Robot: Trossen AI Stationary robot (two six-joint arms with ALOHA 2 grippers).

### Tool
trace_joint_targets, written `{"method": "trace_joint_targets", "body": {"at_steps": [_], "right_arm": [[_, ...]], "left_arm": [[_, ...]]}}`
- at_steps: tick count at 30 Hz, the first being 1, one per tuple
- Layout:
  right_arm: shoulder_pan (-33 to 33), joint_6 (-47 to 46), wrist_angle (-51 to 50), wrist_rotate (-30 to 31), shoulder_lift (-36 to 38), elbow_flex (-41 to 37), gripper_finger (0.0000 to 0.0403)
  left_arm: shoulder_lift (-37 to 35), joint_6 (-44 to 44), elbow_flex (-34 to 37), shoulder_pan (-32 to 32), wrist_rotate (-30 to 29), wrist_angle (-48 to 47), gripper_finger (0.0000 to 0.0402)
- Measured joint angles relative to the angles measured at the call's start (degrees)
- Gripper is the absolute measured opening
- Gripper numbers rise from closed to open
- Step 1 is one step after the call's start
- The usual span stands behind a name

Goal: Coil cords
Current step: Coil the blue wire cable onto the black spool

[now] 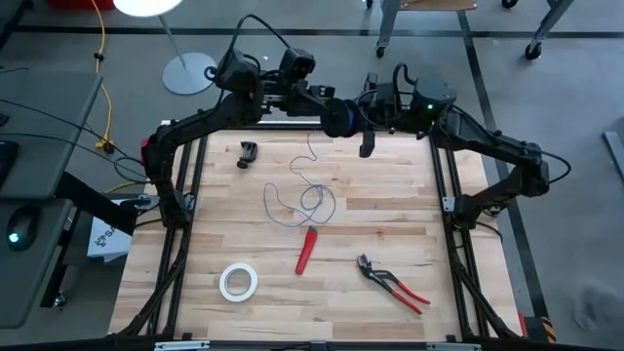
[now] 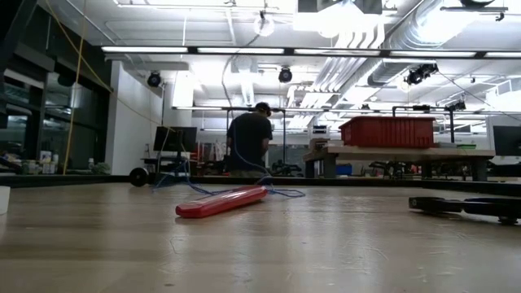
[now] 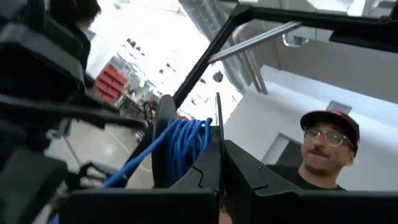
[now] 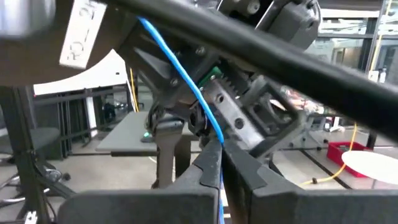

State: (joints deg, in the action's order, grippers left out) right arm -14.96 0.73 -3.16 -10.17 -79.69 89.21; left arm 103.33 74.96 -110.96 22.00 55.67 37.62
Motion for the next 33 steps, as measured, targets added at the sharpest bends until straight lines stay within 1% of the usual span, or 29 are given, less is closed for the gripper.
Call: {"method": "trace_joint_targets", "body": {"at_steps": [4,8,13,16,20,24,26,28,31,33], "right_arm": [[0.0,-0.9,2.9,-0.4,-1.2,0.1,0.0],[0.0,-1.1,2.9,-1.6,-1.2,0.1,0.0],[0.0,-2.1,2.5,-2.9,-0.8,0.1,0.0],[0.0,-2.3,2.6,-3.2,-0.6,0.1,0.0],[0.0,-5.3,2.6,-2.8,-0.7,0.0,0.0],[-0.1,-11.2,1.5,-0.9,-0.6,0.0,0.0005],[-0.1,-11.9,-0.7,-0.9,-0.7,0.0,0.0022],[0.0,-12.3,-2.3,-0.7,-0.9,-0.1,0.005],[0.0,-12.2,-2.4,2.1,-1.7,-0.1,0.0106],[0.0,-10.7,-2.1,5.2,-2.7,-0.1,0.0143]], "left_arm": [[0.0,0.1,0.0,0.0,-2.1,1.9,0.0],[-0.1,-1.6,0.0,0.9,-3.8,2.7,0.0],[-1.8,-6.5,0.0,4.8,-4.5,2.3,0.0],[-2.7,-8.9,0.0,7.2,-4.6,-0.1,0.0],[-4.0,-16.6,0.0,9.3,-4.7,-4.6,0.0],[-5.7,-27.0,0.0,11.3,-4.9,-11.1,0.0],[-6.7,-32.0,-0.1,11.9,-5.7,-14.9,0.0],[-7.6,-35.7,-0.1,12.3,-6.5,-18.1,0.0],[-8.3,-38.4,-0.1,12.5,-7.3,-19.2,0.0],[-8.7,-39.4,-0.1,12.2,-7.9,-19.3,0.0]]}}
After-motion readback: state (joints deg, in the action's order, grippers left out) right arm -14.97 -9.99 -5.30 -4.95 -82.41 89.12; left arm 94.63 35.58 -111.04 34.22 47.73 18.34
